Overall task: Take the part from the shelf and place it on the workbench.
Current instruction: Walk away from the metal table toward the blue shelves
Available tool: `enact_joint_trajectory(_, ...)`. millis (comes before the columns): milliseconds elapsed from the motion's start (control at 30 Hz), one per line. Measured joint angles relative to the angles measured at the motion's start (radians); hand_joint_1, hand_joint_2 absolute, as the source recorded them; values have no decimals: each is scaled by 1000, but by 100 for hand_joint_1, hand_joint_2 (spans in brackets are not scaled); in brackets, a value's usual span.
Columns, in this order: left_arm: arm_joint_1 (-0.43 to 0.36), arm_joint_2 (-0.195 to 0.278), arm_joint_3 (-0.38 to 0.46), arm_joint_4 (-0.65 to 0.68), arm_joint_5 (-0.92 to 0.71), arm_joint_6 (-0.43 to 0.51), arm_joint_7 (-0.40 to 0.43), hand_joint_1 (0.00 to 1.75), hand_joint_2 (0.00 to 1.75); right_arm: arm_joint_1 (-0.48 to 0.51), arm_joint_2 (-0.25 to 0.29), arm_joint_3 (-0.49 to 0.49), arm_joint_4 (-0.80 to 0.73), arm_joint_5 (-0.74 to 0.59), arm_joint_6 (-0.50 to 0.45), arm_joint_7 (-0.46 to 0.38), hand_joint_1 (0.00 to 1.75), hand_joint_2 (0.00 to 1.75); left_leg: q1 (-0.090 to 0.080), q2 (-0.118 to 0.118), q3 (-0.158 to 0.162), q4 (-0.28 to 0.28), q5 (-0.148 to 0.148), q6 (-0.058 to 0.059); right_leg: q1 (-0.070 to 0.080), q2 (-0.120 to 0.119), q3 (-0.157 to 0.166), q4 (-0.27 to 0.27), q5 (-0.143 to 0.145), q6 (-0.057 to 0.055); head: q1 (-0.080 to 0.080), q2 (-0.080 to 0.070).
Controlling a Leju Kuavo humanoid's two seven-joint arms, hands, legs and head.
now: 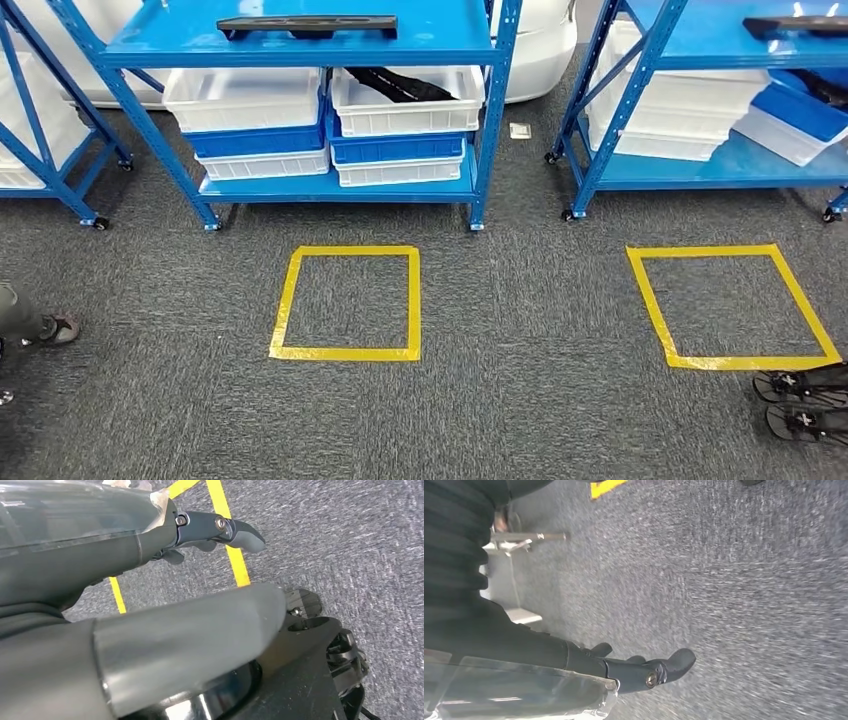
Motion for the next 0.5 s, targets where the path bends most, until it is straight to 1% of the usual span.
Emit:
enact_joint_trajectory(67,-1,1,0,0,0,0,0,0,0,0,0,0,0,0,-1,1,0,175,4,1,2,3,-6,-6,-5,1,5,-4,-2,-9,0,0)
enact_joint_trajectory(100,-1,2,0,0,0,0,0,0,0,1,1,0,0,0,-1,1,0,175,7,2,-3,21,-18,-10,-8,2,10,-6,-5,-17,-2,0)
enact_joint_trajectory(133,-1,2,0,0,0,0,0,0,0,1,2,0,0,0,-2,2,0,175,10,3,-49,105,-51,-15,-9,2,18,-8,-11,-30,-3,0)
enact_joint_trajectory(167,0,3,0,0,0,0,0,0,0,1,3,0,0,-1,-2,2,0,175,11,5,-89,150,-45,-16,-7,3,31,-9,-21,-39,-4,0)
enact_joint_trajectory(200,1,4,0,0,0,0,0,0,0,1,4,0,0,-1,-2,2,0,175,12,5,-120,169,-25,-13,-4,5,45,-9,-33,-45,-5,0)
enact_joint_trajectory(233,2,6,0,0,0,0,0,0,0,0,6,0,0,-1,-2,3,0,175,11,6,-138,160,5,-8,-1,6,57,-9,-44,-47,-5,0)
enact_joint_trajectory(267,2,7,0,0,0,0,0,0,0,0,7,0,0,-2,-3,3,0,175,9,6,-116,85,53,-1,4,8,65,-9,-53,-43,-5,0)
enact_joint_trajectory(300,1,8,0,0,-1,0,0,0,0,-1,9,0,1,-2,-3,3,0,175,5,7,-100,48,64,4,8,8,67,-10,-59,-38,-4,0)
enact_joint_trajectory(333,0,8,0,0,-1,0,0,0,0,-1,10,0,1,-3,-4,3,0,175,1,6,-93,34,61,8,11,8,67,-11,-65,-32,-4,0)
enact_joint_trajectory(367,-1,8,0,0,-1,-1,1,0,0,-2,10,0,1,-4,-4,3,0,175,-3,6,-91,30,56,11,13,8,69,-14,-69,-25,-4,0)
enact_joint_trajectory(433,-2,8,0,0,-2,-1,3,0,0,-3,11,0,1,-7,-5,0,0,175,-2,4,-76,14,60,24,13,6,71,-7,-76,-14,-3,0)
enact_joint_trajectory(467,-2,8,0,0,-2,-1,4,0,0,-3,11,-1,1,-7,-6,-3,0,175,0,4,-65,5,64,30,13,6,62,16,-86,-11,-2,0)
enact_joint_trajectory(500,-2,8,0,0,-2,0,6,0,0,-3,11,-1,1,-8,-6,-6,0,175,2,5,-54,-2,67,35,11,5,41,61,-104,-11,-1,0)
